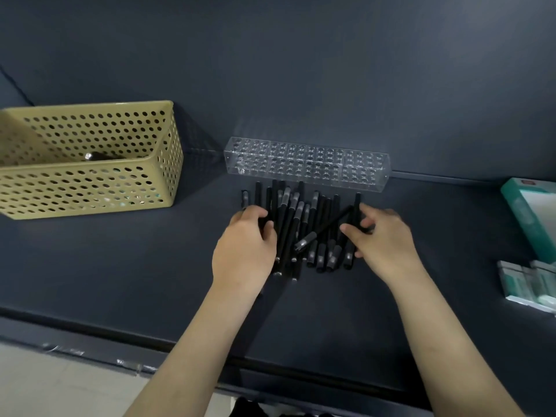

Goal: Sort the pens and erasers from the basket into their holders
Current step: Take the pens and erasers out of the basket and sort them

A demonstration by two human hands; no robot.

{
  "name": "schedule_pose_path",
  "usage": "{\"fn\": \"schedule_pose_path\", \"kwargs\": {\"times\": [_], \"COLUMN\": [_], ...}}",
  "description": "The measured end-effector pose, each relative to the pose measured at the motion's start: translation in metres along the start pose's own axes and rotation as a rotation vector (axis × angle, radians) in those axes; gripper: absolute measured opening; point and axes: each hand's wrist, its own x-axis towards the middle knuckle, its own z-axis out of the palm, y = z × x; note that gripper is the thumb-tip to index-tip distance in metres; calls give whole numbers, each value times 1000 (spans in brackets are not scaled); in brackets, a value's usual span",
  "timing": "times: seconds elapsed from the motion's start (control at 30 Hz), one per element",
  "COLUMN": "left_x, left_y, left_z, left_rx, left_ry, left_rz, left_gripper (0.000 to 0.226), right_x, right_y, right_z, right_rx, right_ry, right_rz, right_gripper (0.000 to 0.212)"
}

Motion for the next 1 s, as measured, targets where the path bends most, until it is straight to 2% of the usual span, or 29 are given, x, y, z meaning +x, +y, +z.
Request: {"fn": "schedule_pose_path", "kwargs": {"times": [0.17, 0.3, 0.43, 0.5, 0.63, 0.8, 0.9, 1.0], "left_x": [-2, 5, 26, 42, 81, 133, 167, 199], "left_y": [-5, -17, -34, -45, -81, -146, -182, -205], "left_z": [-5, -23, -65, -93, -155, -228, -260, -276], "left_rx": [-21, -58, 7, 45, 135, 251, 304, 263], "left_ry": [5, 84, 193, 256, 316, 246, 150, -3], "left_rz": [104, 338, 571, 632, 635, 582, 525, 462], "left_gripper": [23, 19, 20, 21, 21, 26, 27, 23], "right_x": [2, 1, 7, 10, 11, 19, 32, 46], "right_y": [2, -14, -60, -94, -174, -259, -298, -325], "right_z": [-10, -16, -12, -1, 31, 94, 136, 172], "right_rx": [-29, -79, -41, -60, -83, -141, -169, -148], "right_ry": [-95, -4, -34, -73, -103, -160, -212, -311], "right_rz": [0, -89, -212, -312, -532, -690, -683, -585], "right_gripper": [56, 63, 46, 37, 28, 35, 35, 31]}}
